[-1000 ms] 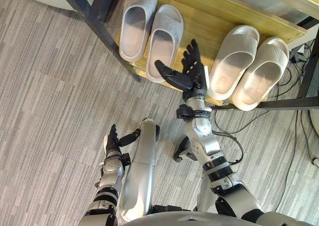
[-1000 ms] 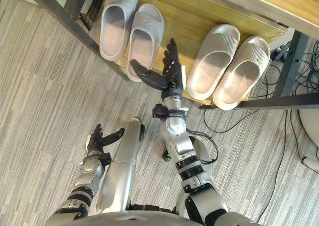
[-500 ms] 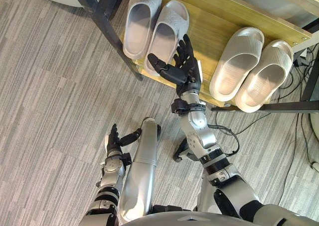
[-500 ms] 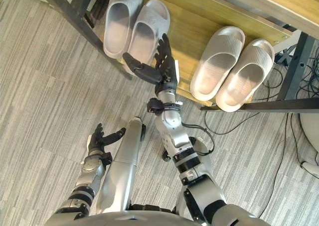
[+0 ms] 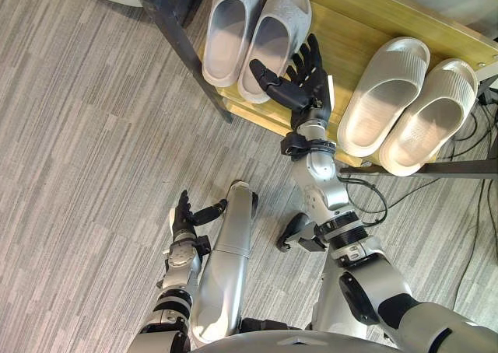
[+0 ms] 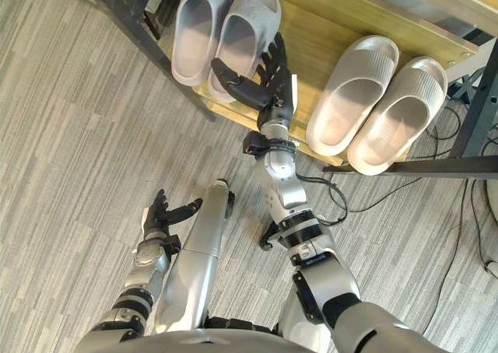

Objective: Organize the slippers on the shoe rack

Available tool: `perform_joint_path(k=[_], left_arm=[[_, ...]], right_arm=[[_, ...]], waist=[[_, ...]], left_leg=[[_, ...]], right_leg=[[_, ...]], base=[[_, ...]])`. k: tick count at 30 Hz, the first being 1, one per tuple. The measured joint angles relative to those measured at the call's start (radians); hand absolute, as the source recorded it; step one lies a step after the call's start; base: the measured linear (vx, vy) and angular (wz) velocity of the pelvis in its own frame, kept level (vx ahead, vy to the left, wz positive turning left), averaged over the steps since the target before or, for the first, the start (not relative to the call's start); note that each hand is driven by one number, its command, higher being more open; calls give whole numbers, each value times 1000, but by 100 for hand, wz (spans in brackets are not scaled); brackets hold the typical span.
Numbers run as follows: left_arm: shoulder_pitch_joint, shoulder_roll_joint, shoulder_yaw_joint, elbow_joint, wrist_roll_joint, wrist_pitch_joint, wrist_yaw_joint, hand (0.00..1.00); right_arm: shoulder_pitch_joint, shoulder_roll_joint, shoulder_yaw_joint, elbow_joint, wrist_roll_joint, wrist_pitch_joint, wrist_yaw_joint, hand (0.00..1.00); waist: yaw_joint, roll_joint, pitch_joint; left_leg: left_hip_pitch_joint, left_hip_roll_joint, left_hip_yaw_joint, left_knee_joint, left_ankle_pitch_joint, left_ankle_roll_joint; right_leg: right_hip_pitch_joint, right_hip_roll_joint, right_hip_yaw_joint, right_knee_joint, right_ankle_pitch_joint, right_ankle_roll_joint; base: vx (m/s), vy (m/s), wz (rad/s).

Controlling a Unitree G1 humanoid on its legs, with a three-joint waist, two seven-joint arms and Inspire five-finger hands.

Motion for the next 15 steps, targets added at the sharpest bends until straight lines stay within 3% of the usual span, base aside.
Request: perform_joint_path(k=[9, 15], left_arm=[[-3, -2, 0, 3, 0, -3, -7, 100], [-9, 3, 6, 3, 0, 7, -12, 100]], right_arm=[[-18, -28, -13, 9, -3, 13, 6, 100], [115, -38, 62, -125, -90, 18, 44, 100]], waist=[[1, 6, -1], [-18, 3, -3]], left_leg=[[13, 6, 8, 1, 5, -6], [131, 27, 23, -61, 8, 1]], right_leg=[[8, 1, 6, 1, -1, -2], [120, 24, 6, -73, 15, 16]], base=[[4, 7, -1], [14, 8, -4]])
